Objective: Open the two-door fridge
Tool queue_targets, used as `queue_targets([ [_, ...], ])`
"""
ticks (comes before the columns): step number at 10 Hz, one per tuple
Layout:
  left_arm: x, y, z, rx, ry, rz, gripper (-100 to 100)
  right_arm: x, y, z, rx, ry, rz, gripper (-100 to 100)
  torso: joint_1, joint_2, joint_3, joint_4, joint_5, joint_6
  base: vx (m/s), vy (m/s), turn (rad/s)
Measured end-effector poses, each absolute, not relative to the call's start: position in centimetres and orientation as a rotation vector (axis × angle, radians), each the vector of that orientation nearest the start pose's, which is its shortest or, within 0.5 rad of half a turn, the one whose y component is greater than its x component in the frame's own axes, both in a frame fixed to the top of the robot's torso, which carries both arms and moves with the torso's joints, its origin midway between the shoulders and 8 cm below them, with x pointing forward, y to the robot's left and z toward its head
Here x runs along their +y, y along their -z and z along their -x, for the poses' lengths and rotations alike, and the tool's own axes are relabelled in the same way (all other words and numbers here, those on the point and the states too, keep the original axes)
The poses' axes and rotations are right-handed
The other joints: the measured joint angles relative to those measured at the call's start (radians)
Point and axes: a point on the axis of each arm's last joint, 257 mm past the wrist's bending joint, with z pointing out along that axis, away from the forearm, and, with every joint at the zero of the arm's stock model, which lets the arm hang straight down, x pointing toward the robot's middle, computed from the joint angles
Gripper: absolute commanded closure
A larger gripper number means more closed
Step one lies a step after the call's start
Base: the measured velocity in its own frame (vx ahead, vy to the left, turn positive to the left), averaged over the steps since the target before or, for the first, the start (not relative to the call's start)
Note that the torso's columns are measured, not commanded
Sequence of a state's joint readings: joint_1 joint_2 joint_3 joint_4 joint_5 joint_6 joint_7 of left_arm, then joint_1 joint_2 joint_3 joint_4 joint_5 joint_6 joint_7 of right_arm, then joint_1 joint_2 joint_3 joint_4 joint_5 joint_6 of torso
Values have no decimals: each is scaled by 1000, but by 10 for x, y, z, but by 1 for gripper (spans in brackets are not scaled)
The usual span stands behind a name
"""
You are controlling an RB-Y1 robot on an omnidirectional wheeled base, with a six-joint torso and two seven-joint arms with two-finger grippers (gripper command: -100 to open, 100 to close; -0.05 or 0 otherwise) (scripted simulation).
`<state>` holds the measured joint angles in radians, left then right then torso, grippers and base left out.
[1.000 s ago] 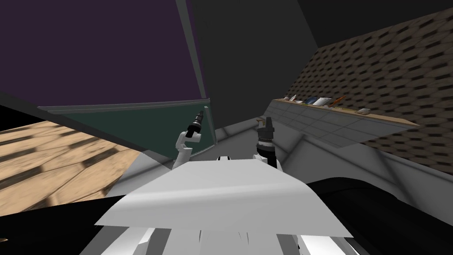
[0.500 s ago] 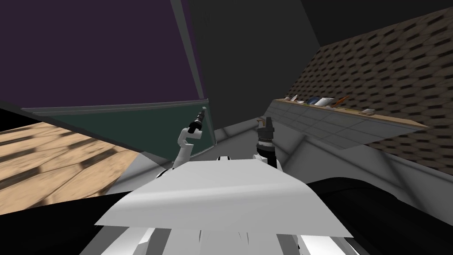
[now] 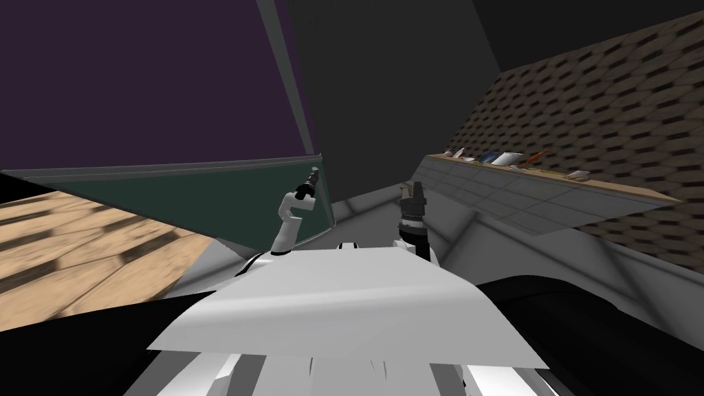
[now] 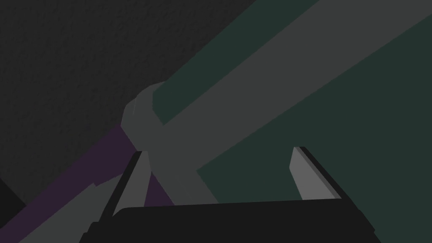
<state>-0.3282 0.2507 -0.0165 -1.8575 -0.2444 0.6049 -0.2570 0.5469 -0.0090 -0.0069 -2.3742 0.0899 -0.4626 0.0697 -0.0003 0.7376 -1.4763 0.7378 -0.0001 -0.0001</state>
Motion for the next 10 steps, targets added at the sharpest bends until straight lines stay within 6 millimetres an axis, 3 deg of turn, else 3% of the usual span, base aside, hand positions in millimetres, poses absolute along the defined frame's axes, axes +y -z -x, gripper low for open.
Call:
queue_targets([
  [6, 268, 36, -614, 1439, 521, 709, -100, -272, -44, -330, 676, -1158, -555, 0, 1, -1, -1, -1, 0, 0, 22, -19, 41],
  [8, 249, 21, -627, 1417, 567, 679, -100, -272, -44, -330, 676, -1158, -555, 0, -1, 2, 1, 1, 0, 0, -18, -27, 52],
  [10, 252, 33, -636, 1437, 558, 688, -100, -272, -44, -330, 676, -1158, -555, 0, 1, -1, 0, 0, 0, 1, -14, -11, 76],
])
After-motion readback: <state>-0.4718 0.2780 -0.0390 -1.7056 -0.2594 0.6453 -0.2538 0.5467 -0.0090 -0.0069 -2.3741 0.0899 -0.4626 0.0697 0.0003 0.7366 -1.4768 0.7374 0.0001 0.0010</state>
